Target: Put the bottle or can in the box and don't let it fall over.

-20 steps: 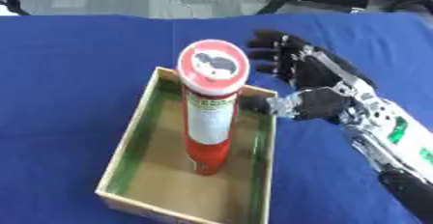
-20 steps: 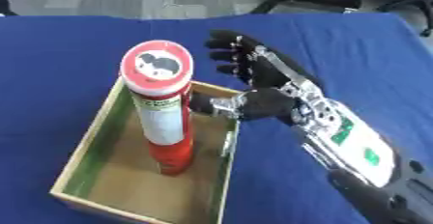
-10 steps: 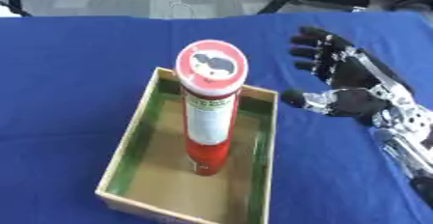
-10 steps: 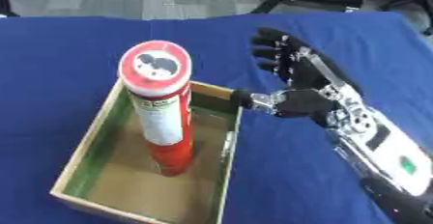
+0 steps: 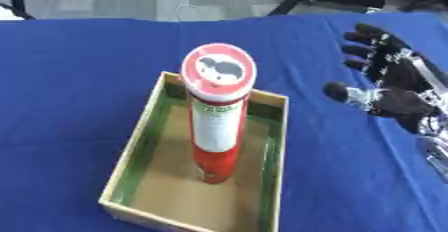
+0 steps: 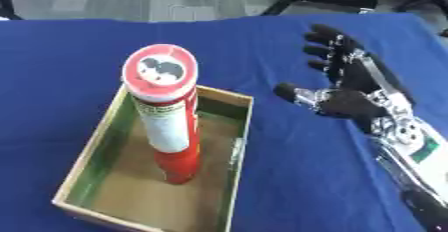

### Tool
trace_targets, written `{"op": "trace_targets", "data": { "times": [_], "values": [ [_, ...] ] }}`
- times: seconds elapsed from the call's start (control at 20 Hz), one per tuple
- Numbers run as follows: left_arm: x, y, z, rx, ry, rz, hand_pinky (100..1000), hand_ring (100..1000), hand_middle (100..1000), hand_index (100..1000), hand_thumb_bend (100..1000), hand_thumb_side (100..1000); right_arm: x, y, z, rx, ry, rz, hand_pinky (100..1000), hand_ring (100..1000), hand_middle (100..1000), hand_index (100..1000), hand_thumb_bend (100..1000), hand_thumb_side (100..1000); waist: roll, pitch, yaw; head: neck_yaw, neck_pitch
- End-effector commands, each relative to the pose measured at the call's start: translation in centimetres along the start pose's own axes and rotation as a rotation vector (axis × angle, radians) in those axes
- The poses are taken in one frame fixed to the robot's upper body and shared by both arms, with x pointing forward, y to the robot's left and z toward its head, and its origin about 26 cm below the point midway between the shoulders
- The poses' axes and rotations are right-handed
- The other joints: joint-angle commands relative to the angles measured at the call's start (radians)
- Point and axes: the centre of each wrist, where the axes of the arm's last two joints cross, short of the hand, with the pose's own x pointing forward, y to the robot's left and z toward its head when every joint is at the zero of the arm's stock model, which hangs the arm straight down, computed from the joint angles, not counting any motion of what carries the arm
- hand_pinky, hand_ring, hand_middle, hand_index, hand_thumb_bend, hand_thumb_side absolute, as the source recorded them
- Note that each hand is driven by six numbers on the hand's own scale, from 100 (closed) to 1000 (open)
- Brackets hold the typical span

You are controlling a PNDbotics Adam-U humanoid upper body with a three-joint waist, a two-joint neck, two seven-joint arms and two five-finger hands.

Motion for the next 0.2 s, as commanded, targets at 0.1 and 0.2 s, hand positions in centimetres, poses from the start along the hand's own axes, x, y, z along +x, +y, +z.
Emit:
{"op": "trace_targets", "data": {
  "times": [0.1, 0.2],
  "values": [
    [1.0, 0.55, -0.49, 0.013, -0.036, -0.011, 747, 812, 805, 800, 589, 595, 0.81, -1.48, -0.24, -0.078, -0.028, 0.036, 919, 917, 881, 937, 693, 101, 0.003, -0.012, 0.0, 0.006, -0.015],
    [1.01, 0.55, -0.5, 0.014, -0.037, -0.01, 747, 812, 805, 800, 588, 596, 0.71, -1.92, -0.25, -0.107, -0.029, 0.038, 918, 916, 881, 936, 686, 100, 0.003, -0.012, -0.001, 0.008, -0.015]
  ]
}}
